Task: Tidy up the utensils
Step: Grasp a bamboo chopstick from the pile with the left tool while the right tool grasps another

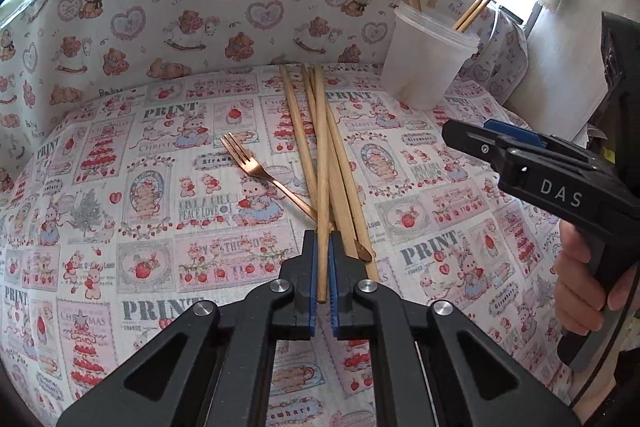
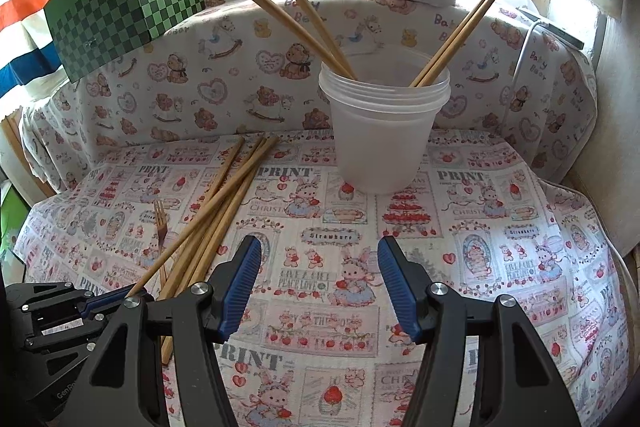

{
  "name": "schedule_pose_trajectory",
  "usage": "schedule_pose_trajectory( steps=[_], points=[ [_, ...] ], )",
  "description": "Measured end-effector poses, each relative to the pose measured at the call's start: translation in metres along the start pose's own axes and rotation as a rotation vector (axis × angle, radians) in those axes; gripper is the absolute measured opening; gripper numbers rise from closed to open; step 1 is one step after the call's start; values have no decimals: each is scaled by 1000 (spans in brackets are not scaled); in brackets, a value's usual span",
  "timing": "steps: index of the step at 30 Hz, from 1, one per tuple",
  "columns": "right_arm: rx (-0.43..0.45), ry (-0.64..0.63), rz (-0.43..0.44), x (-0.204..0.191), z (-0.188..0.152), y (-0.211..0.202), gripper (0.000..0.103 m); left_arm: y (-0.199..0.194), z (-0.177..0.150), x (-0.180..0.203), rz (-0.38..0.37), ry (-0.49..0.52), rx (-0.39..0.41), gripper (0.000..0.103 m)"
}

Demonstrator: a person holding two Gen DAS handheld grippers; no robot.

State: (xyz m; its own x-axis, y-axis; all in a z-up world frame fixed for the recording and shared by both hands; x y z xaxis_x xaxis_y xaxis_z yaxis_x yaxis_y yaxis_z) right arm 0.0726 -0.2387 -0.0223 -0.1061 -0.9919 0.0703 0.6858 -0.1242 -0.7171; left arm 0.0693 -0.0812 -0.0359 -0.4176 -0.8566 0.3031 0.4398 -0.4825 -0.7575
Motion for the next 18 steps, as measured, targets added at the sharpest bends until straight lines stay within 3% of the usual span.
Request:
schedule_pose_trajectory(
  steps=[7,13,18],
  points=[
    [11,3,13,1,0,-2,63,-32,4,5,13,8,162,4],
    [76,-51,159,-18,-5,-22,63,-68,6,-2,37,-5,336,4],
    [68,-146,219,-52,-18,-27,63,-78,10,-11,84,-16,366,4]
  ],
)
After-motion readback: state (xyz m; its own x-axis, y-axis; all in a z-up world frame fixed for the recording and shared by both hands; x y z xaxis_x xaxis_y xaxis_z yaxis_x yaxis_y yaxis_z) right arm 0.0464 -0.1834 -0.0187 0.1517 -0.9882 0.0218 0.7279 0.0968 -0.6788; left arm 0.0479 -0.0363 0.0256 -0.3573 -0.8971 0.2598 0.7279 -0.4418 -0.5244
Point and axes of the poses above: each gripper's, at about its wrist camera, not at the fingertips, and y roughly the way its jaws point, x to its right, z to its top, the point moved 1 cm from there along y, roughly the way its jaws point, and after that the axes turned 8 degrees about -z, right-handed, at the moved point
